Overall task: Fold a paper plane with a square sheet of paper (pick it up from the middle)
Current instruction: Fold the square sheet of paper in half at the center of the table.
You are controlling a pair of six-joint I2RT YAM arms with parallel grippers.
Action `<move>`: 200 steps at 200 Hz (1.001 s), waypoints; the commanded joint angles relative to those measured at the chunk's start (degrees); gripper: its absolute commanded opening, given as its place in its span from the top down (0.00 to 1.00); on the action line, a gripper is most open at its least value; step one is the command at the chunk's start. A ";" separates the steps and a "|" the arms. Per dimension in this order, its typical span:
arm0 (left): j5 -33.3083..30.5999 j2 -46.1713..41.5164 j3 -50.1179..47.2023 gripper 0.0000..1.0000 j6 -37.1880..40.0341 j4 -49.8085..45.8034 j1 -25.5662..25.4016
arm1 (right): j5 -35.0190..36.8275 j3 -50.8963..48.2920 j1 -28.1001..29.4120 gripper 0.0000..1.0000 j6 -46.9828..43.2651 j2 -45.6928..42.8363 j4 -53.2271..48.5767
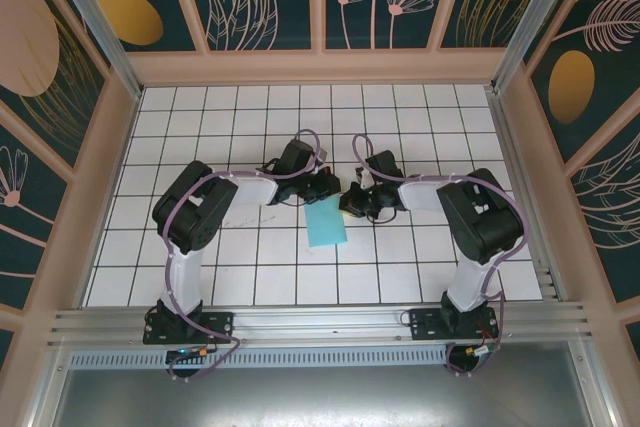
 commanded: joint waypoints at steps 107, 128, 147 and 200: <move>-2.97 3.55 -1.26 1.00 0.86 -4.51 -0.15 | -1.45 2.04 0.86 1.00 -2.83 -0.67 -1.27; -4.10 3.74 -1.79 1.00 0.83 -5.19 -0.20 | -1.88 2.26 1.11 1.00 -2.98 -0.30 -1.25; -4.96 3.81 -2.20 1.00 0.64 -5.77 -0.20 | -1.63 1.93 1.63 1.00 -3.30 0.70 -2.27; -8.02 4.10 -3.47 1.00 0.14 -7.92 -0.18 | -0.93 -2.81 2.53 1.00 -4.40 -2.08 -6.73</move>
